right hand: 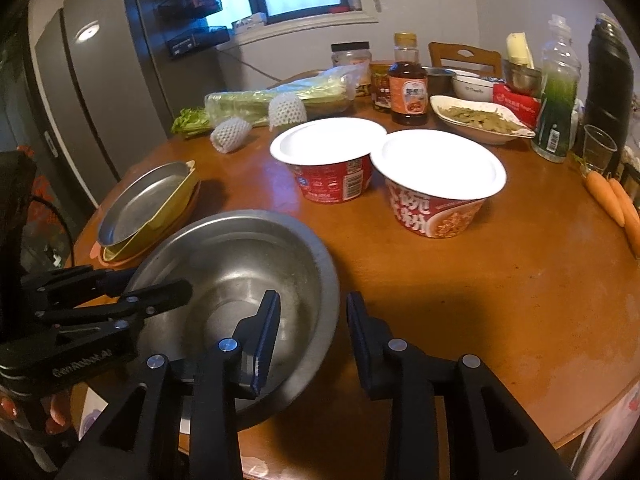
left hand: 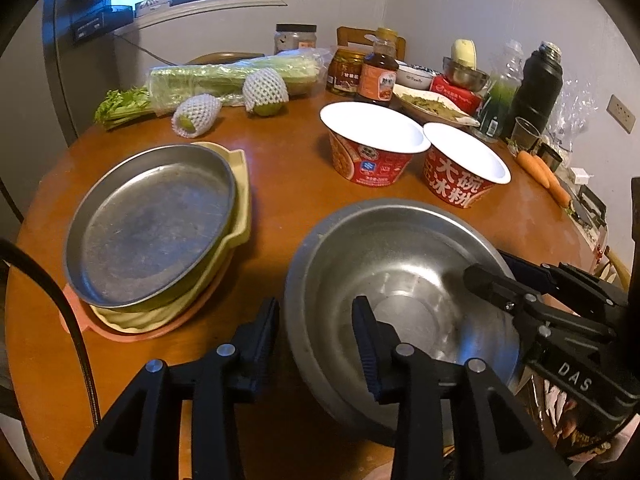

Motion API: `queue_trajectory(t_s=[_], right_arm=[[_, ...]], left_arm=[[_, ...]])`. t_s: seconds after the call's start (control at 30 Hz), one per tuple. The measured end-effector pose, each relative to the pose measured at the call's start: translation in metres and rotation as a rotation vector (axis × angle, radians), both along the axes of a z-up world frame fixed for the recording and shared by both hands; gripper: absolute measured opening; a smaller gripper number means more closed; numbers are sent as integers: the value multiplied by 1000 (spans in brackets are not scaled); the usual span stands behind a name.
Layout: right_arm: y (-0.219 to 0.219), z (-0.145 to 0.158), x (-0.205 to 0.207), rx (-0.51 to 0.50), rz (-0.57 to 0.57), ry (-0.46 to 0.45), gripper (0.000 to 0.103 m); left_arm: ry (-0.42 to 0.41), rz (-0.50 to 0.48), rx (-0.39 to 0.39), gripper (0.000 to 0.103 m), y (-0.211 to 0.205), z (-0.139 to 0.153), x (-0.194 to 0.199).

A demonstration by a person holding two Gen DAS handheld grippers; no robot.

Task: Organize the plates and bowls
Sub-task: 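Carry the steel bowl beside the red cup bowls and set it down, releasing, then grasp the white-lidded red cup-noodle bowl with the left gripper and lift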

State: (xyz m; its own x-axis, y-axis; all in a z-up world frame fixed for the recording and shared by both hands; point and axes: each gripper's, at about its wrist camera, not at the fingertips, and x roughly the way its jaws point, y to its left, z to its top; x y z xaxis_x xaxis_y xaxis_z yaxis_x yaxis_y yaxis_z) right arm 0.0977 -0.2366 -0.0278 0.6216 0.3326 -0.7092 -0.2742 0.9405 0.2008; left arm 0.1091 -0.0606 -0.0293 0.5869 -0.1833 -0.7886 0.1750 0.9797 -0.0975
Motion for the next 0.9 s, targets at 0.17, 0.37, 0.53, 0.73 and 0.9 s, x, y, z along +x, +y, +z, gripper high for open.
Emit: queue_trajectory(t_s=[0.17, 0.37, 0.53, 0.73, 0.9], right_arm=[[-11, 4, -1, 12, -28, -11, 35], [-25, 16, -4, 34, -54, -41, 36], [-41, 25, -3, 41, -82, -71, 36], [-59, 33, 0, 41, -111, -101, 41], [-75, 36, 14, 42, -143, -120, 45]], left_arm=[[-26, 24, -11, 40, 10, 13, -4], [-69, 3, -35, 42, 4, 37, -5], [-87, -47, -59, 45, -15, 51, 1], [-92, -91, -68, 51, -43, 58, 14], [-64, -135, -67, 51, -71, 56, 30]])
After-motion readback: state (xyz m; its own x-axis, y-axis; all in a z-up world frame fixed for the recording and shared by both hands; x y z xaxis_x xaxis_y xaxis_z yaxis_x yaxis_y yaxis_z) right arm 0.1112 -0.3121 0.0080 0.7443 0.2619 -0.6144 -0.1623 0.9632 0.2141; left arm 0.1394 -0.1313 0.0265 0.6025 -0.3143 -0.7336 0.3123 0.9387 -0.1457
